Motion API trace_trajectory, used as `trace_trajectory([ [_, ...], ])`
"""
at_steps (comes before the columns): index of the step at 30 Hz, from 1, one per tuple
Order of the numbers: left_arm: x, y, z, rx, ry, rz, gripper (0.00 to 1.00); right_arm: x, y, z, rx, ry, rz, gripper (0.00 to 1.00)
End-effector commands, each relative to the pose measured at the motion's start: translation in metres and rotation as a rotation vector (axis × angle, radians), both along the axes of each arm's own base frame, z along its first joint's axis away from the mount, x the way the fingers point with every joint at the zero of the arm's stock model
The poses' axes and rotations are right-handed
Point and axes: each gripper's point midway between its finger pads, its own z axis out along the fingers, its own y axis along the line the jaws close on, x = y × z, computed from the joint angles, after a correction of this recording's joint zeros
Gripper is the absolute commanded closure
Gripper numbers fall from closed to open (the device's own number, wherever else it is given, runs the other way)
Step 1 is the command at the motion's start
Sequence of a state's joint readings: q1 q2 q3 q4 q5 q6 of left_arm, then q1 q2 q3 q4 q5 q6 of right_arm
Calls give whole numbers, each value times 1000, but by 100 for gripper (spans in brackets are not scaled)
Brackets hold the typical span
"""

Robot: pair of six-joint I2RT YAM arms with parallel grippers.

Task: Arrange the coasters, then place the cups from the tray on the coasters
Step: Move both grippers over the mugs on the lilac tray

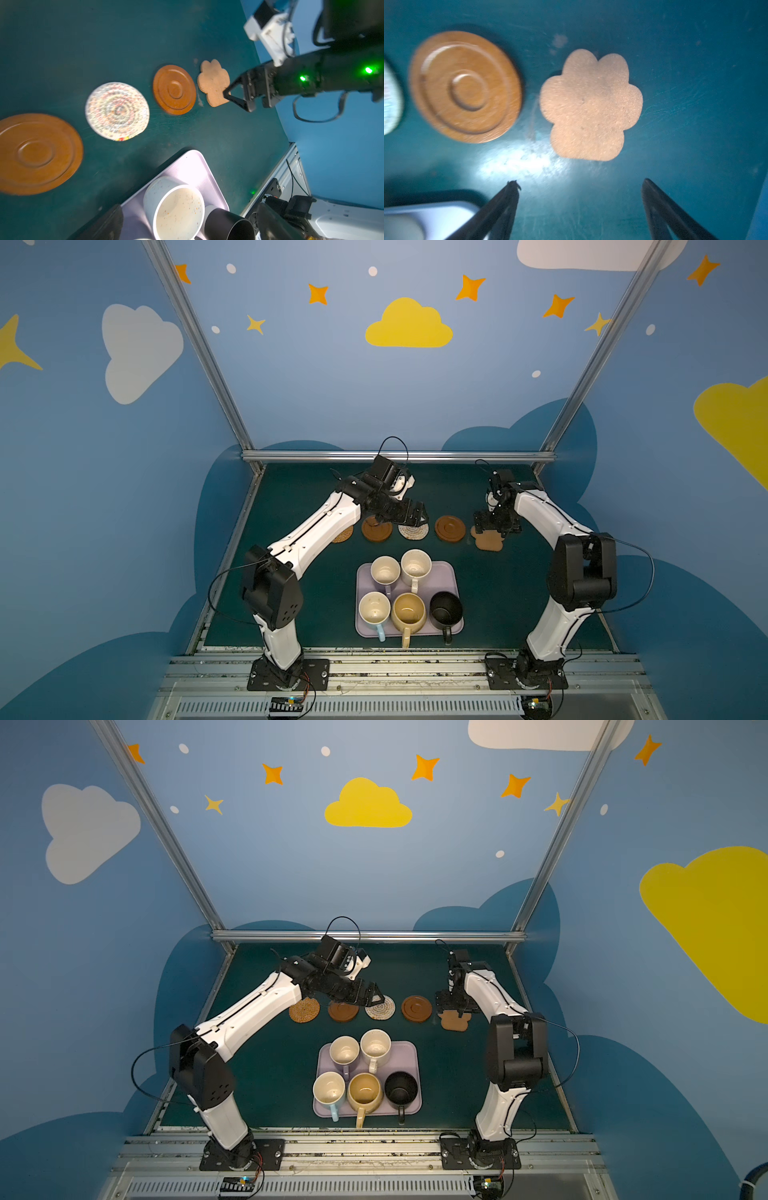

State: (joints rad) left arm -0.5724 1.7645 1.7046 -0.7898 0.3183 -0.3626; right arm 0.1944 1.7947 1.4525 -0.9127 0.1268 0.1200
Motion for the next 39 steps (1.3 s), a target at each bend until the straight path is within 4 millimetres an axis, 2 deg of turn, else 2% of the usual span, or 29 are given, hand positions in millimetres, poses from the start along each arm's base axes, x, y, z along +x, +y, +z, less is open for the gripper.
trace_trajectory([
  [1, -22, 37, -5, 86, 123, 126, 1, -22, 9, 28, -24, 14, 24, 8],
  [5, -42, 54, -10, 145, 183, 211, 3, -29, 39, 67, 134, -53, 59, 8],
  [7, -50, 60, -13, 176, 150, 247, 6, -33, 54, 77, 203, -87, 92, 8],
  [11, -61, 63, -28, 158, 79, 282, 10, -46, 67, 93, 257, -140, 130, 8],
  [13, -67, 66, -35, 153, 80, 309, 13, -61, 81, 108, 342, -164, 146, 7],
  [17, -90, 68, -48, 217, 111, 329, 20, -94, 95, 130, 407, -185, 165, 8],
  [20, -106, 68, -63, 290, 152, 320, 24, -114, 102, 129, 464, -173, 165, 8],
  [23, -115, 65, -67, 318, 150, 309, 27, -133, 112, 125, 500, -141, 186, 8],
  [27, -120, 64, -71, 347, 144, 314, 30, -154, 138, 119, 606, -112, 256, 8],
  [31, -124, 66, -77, 350, 161, 336, 37, -171, 163, 118, 628, -96, 357, 7],
  [35, -131, 69, -92, 361, 184, 342, 43, -179, 181, 116, 671, -119, 416, 7],
  [39, -132, 66, -101, 357, 206, 344, 49, -178, 188, 107, 691, -123, 412, 8],
])
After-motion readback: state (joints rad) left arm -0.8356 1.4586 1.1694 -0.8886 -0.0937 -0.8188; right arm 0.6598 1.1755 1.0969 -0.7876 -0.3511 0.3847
